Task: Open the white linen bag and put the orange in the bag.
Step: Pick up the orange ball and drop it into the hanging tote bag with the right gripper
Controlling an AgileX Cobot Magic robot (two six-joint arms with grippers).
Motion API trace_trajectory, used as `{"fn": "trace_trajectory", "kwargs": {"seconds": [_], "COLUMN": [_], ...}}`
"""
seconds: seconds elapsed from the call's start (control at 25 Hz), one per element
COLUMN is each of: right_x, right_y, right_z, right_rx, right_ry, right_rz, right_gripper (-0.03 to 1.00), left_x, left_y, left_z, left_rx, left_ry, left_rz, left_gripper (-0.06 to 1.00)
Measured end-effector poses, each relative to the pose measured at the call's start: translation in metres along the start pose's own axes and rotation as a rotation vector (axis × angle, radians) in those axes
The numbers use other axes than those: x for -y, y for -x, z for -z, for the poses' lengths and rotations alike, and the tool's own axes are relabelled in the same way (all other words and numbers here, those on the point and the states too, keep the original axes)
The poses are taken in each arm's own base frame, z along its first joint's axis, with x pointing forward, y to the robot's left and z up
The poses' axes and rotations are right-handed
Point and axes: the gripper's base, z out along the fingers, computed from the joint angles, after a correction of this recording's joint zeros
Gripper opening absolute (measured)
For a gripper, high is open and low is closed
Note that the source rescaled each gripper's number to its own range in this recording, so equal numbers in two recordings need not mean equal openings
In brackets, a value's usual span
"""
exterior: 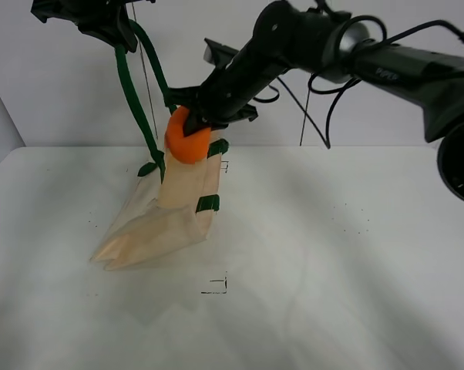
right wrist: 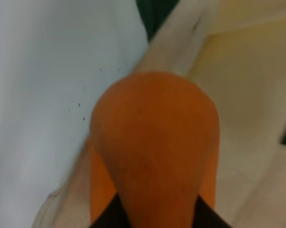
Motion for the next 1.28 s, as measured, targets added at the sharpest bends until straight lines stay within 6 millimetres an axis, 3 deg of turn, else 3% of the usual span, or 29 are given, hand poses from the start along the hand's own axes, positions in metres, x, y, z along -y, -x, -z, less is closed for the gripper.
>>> {"fn": "trace_trajectory", "kwargs": {"seconds": [0.28,0.72,1.28], "right_x": [0.013,0.017,0.011], "right_y": [-0.011,-0.014,-0.011], "right_z": [-0.028,-0.032,-0.046], "right_rx": [-0.039,-0.065,0.023], "right_ry": [-0.014,-0.04,0.037], "right_rz": [-0.054,-0.036,-0.132], "right_gripper": [0.0,0.0,0.0], "left_x": [0.0,0.0,0.002], "left_y": [0.0,0.0,-0.001], "left_z": [0.0,0.001,0.014], "left_rx": [-0.001,0.001,0.025], "left_ry": [0.0,0.0,-0.021], "left_rz": [0.0,0.0,0.003], "left_gripper": [0.0,0.0,0.0]}}
